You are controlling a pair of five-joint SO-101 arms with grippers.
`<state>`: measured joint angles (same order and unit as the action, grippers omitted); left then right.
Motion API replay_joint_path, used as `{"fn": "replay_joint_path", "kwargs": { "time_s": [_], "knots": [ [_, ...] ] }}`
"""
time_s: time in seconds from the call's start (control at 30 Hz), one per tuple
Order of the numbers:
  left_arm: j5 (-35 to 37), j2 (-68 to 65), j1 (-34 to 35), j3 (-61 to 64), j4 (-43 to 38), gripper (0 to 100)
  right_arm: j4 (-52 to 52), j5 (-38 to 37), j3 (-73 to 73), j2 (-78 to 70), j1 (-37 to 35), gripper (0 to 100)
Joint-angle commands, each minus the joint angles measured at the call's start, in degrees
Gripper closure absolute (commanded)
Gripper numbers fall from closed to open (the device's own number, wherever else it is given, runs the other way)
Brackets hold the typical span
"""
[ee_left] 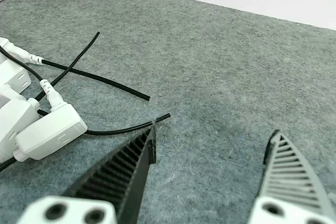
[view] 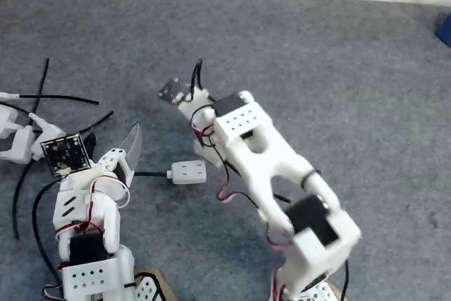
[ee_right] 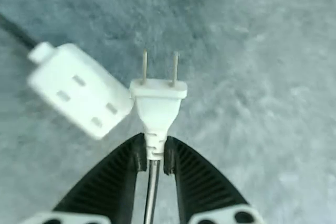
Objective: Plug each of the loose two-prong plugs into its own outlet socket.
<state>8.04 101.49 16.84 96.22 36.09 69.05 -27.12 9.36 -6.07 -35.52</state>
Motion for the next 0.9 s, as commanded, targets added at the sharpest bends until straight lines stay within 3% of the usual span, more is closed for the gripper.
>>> {"fn": "replay_joint_path", "kwargs": {
  "time_s": [0.0,0.13,0.27,0.4,0.57,0.87],
  "knots": [
    [0.18,0.48,-0.57,0.92,-1.23,67,6.99,1.49,-3.12,12.26,-0.48,99.1],
    [0.18,0.48,-3.47,0.84,-1.23,67,15.16,2.11,-2.68,21.93,-2.77,99.1],
    [0.09,0.57,-8.13,-2.77,-0.97,67,15.6,9.85,2.15,30.64,-6.37,99.1],
    [-3.43,0.48,-10.68,-9.27,1.85,67,6.64,15.56,14.99,41.27,-10.95,99.1],
    [-7.12,0.48,-14.2,-14.46,8.79,66,-7.96,15.82,34.59,54.2,-11.91,99.1],
    [-9.85,0.4,-14.64,-21.32,14.68,58,-10.07,14.15,39.69,55.96,-11.74,99.1]
  ]
}}
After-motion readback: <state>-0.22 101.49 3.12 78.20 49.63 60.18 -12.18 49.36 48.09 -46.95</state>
